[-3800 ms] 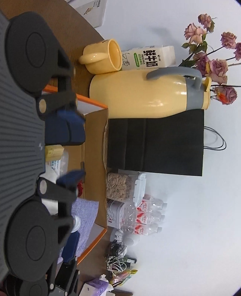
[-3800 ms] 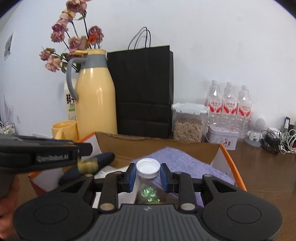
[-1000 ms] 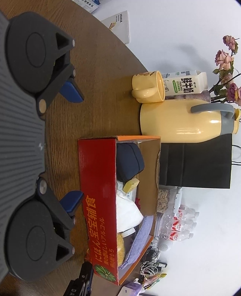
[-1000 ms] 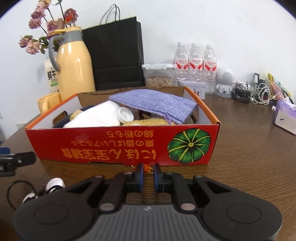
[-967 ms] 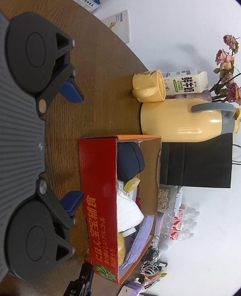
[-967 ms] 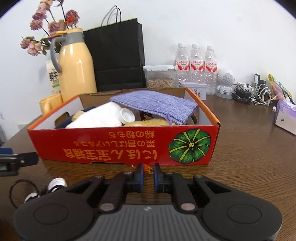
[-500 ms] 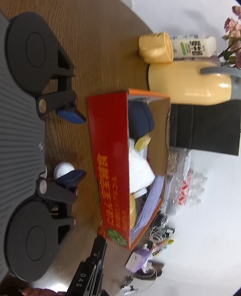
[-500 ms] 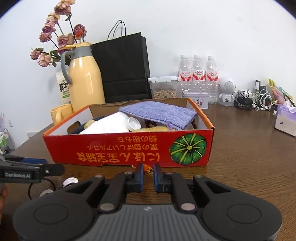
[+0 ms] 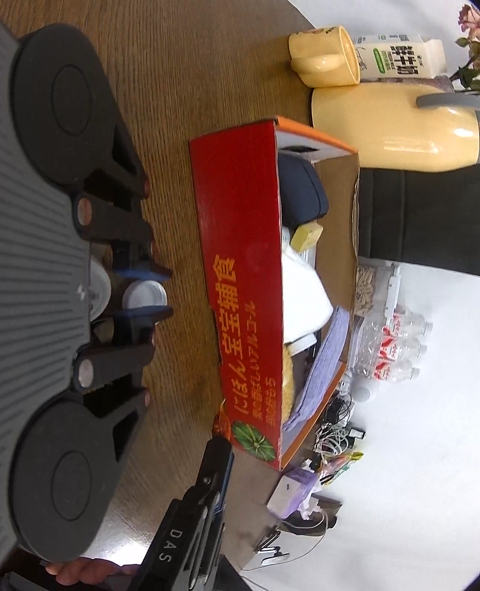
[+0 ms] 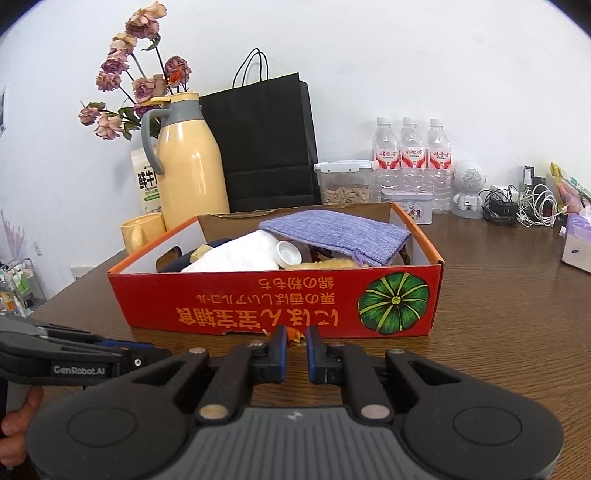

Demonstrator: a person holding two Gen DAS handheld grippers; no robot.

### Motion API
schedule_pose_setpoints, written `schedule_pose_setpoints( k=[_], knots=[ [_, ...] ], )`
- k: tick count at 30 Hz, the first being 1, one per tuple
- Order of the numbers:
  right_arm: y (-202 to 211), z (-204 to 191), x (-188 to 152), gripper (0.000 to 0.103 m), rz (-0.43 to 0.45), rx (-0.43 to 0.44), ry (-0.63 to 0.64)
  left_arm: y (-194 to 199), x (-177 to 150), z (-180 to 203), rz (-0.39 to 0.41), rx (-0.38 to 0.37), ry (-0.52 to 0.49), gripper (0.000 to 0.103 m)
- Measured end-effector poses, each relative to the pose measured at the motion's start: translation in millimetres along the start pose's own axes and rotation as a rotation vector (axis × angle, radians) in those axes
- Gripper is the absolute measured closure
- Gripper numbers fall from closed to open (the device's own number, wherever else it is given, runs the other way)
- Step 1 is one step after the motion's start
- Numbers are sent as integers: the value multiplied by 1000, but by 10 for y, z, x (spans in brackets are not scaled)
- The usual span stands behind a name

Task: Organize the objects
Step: 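Grasp the small white round lid with the left gripper, then carry the white lid into the box with the left gripper and release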

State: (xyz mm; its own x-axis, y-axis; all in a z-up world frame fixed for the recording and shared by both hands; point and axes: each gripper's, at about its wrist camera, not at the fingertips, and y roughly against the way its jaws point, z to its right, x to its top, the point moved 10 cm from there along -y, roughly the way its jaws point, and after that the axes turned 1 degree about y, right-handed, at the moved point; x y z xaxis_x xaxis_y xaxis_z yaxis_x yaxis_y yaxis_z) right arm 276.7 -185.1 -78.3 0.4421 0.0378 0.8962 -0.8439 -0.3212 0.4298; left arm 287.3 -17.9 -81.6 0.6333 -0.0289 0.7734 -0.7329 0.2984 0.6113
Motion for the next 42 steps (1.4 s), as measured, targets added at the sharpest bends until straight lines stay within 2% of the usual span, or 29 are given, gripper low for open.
schedule_pose_setpoints(
  k=[2,4,10,23,29,33,37,42],
  knots=[
    [5,-9,0,93,1,3,2,14,-2,33,7,1,-7,100],
    [4,-21,0,93,1,7,4,59,13,42,34,29,-12,101],
    [12,-36,4,93,4,15,6,129,36,38,67,53,2,101],
    [85,-75,80,93,42,44,13,520,340,-45,223,63,78,101],
    [159,-177,312,93,90,72,57,634,694,-52,284,77,71,101],
    [114,-235,597,93,126,71,91,616,977,-77,322,95,65,101],
    [-32,-311,913,93,163,64,130,528,1220,-140,343,119,84,101],
    [-350,-380,1164,93,170,57,143,333,1446,-253,340,136,117,101]
  ],
)
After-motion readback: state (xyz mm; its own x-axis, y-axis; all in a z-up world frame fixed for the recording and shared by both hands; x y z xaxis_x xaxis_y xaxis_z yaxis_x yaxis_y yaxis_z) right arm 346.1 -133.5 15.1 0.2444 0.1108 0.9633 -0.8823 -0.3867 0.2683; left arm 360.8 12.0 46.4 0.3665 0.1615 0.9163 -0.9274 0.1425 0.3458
